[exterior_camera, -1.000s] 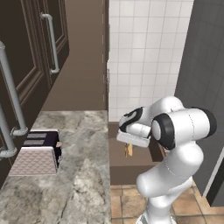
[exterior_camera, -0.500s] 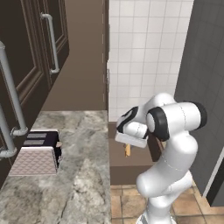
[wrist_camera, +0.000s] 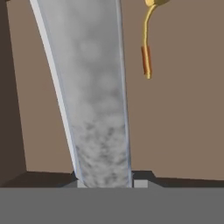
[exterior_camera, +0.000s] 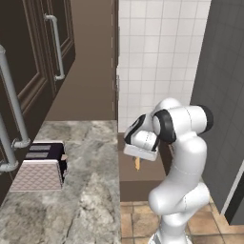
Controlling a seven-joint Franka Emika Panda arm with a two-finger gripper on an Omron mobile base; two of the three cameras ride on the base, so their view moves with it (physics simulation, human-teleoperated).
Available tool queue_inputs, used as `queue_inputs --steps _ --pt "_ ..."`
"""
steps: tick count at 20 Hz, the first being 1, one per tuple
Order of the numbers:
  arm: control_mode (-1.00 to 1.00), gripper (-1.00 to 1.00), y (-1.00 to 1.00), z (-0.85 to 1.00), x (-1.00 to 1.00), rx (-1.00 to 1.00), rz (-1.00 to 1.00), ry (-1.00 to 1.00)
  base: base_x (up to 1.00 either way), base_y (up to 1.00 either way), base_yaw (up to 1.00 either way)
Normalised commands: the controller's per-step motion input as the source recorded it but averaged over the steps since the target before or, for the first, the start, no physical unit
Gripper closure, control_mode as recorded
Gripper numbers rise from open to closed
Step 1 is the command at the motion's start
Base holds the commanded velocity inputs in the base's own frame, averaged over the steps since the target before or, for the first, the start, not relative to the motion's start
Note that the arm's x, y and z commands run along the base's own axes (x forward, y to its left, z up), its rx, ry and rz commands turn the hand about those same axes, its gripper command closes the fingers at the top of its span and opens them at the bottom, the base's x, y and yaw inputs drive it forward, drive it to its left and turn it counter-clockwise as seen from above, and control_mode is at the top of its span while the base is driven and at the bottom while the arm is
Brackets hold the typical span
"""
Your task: Pick up the metallic utensils from the counter and place them in the open drawer. Make sure not to pick up any wooden utensils.
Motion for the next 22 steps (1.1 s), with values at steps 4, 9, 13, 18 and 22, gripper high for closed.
queue_inputs --steps 4,9,13,18,22 --pt "-1.00 1.00 0.00 -0.30 0.28 0.00 0.00 0.02 0.00 0.00 0.00" --pt "-1.00 1.00 0.00 -0.30 0.28 0.00 0.00 0.01 0.00 0.00 0.00" --pt "-1.00 1.00 0.00 -0.31 0.18 0.00 0.00 0.00 0.00 0.00 0.00" --pt "-1.00 1.00 0.00 -0.33 0.20 0.00 0.00 0.00 0.00 0.00 0.00" --pt "-1.00 1.00 0.00 -0.24 0.16 0.00 0.00 0.00 0.00 0.00 0.00"
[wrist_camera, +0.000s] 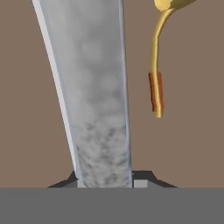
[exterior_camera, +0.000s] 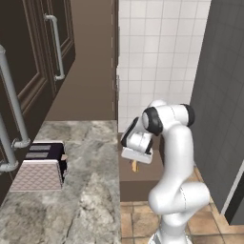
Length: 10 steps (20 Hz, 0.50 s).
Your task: Pick up the metallic utensils from the counter and place them in the open drawer. Make sure not to pick up any wooden utensils.
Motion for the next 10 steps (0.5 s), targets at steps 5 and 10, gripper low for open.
queue_inputs --steps 5,10 --pt "-1.00 1.00 0.00 -0.28 0.13 0.01 0.00 0.00 0.00 0.00 0.00" --pt "-1.00 1.00 0.02 -0.38 0.16 0.00 0.00 0.04 0.00 0.00 0.00"
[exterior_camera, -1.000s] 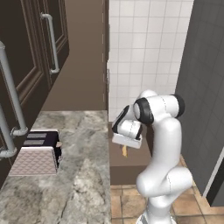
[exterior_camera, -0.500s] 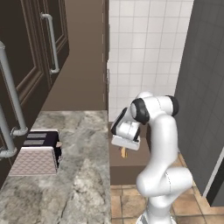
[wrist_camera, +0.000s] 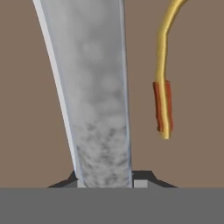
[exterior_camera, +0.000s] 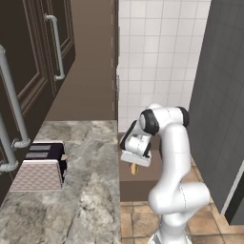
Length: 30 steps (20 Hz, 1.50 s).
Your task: Pick up the metallic utensils from the counter and place them in the open drawer. Make sure not to pick up any wooden utensils.
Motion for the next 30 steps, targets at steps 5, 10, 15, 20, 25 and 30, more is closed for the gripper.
queue_inputs --steps 5,10,15,20,25,30 --pt "-1.00 1.00 0.00 -0.33 0.09 0.00 0.00 0.02 0.00 0.00 0.00" --pt "-1.00 1.00 0.05 -0.42 0.11 0.00 0.00 0.05 0.00 0.00 0.00" --pt "-1.00 1.00 0.16 -0.43 0.18 0.00 0.00 0.07 0.00 0.00 0.00" --pt "-1.00 1.00 0.14 -0.32 0.12 0.00 0.00 0.04 0.00 0.00 0.00" --pt "-1.00 -1.00 0.04 -0.15 0.08 0.00 0.00 0.02 0.00 0.00 0.00" --pt "-1.00 -1.00 -0.03 0.10 -0.13 0.00 0.00 -0.03 0.00 0.00 0.00"
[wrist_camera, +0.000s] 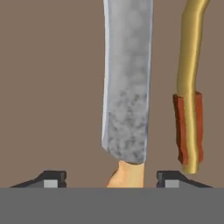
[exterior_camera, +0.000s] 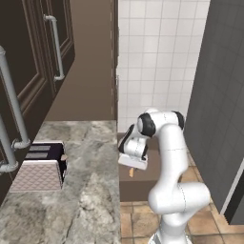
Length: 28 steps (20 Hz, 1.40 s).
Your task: Pick up the metallic utensils from the counter and place them in the open drawer. Make sure not to pick up any wooden utensils.
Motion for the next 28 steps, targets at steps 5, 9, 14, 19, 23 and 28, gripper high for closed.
queue_inputs --steps 5,9,14,19,23,28 --pt "-1.00 -1.00 -0.05 0.50 -0.34 0.02 0.00 -0.13 0.00 0.00 0.00" --pt "-1.00 -1.00 -0.10 0.72 -0.40 0.05 0.00 -0.13 0.00 0.00 0.00" --pt "-1.00 -1.00 -0.29 0.76 -0.56 0.08 0.00 -0.15 0.00 0.00 0.00" --pt "-1.00 -1.00 -0.26 0.88 -0.63 0.09 0.00 -0.19 0.00 0.00 0.00" --pt "-1.00 -1.00 -0.19 0.91 -0.58 0.08 0.00 -0.19 0.00 0.00 0.00" --pt "-1.00 -1.00 -0.02 0.95 -0.49 0.03 0.00 -0.25 0.00 0.00 0.00"
